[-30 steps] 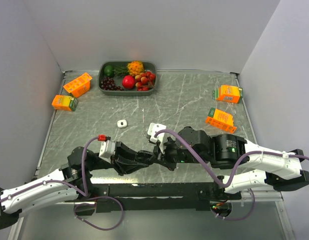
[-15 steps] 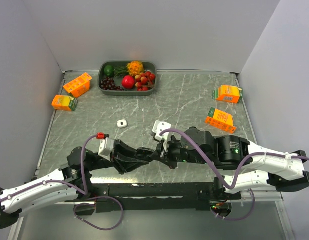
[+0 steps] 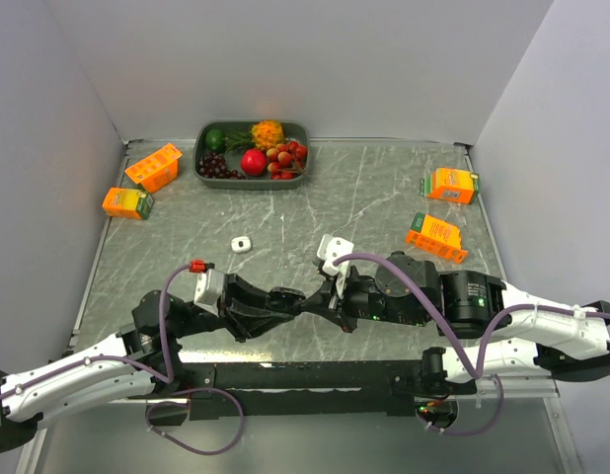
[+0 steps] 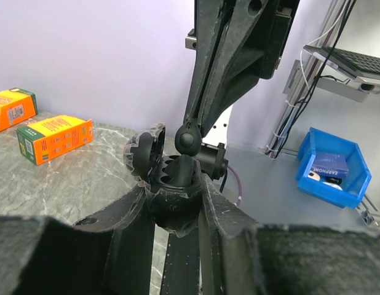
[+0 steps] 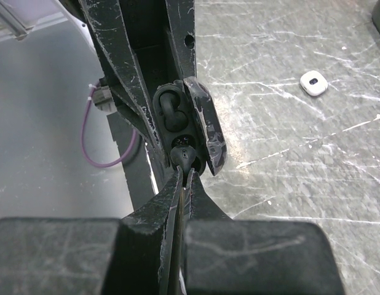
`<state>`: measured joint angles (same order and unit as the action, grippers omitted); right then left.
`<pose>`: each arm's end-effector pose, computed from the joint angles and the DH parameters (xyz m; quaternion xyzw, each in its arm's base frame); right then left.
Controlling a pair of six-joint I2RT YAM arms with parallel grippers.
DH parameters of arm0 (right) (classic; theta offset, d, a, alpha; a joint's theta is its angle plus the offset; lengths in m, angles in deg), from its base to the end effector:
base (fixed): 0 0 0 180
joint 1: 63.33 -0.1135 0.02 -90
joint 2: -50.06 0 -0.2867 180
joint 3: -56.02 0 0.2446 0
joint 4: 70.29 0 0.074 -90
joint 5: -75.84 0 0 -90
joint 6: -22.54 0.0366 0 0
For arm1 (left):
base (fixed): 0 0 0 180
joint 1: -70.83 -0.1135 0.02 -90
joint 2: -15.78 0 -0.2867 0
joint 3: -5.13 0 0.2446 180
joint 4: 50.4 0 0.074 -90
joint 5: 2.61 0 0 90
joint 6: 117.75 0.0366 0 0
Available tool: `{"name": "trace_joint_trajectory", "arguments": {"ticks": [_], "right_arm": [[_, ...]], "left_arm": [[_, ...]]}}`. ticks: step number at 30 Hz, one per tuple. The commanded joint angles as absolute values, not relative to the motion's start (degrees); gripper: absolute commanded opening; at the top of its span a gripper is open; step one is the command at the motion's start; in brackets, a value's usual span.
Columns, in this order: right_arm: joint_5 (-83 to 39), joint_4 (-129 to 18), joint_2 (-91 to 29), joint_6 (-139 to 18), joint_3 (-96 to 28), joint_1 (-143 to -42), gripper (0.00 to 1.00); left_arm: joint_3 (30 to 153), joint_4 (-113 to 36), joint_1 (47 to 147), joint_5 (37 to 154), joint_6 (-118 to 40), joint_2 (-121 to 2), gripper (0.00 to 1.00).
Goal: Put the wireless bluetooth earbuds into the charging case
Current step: Adjust the earbud with the charging case.
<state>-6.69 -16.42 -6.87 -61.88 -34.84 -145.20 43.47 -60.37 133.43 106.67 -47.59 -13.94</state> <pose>0.0288 0.1678 0.4527 -0.4753 0.6657 0.3574 0.4508 0.0425 -0.1083 0.3269 0.3364 0.4862 -0.6010 0.5378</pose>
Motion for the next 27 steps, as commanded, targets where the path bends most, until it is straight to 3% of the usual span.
{"name": "trace_joint_trajectory", "arguments": {"ticks": [1, 27], "right_arm": [[-7.12, -19.09, -5.58, -61.31, -34.29, -145.07, 0.0], [-6.86, -17.07, -7.51, -63.59, -34.82, -145.42, 0.0]], "left_arm": [[45.87, -63.36, 133.49, 105.41, -48.32, -13.76, 0.01], [47.37, -65.73, 133.49, 107.25, -48.58, -14.55, 0.01]]}}
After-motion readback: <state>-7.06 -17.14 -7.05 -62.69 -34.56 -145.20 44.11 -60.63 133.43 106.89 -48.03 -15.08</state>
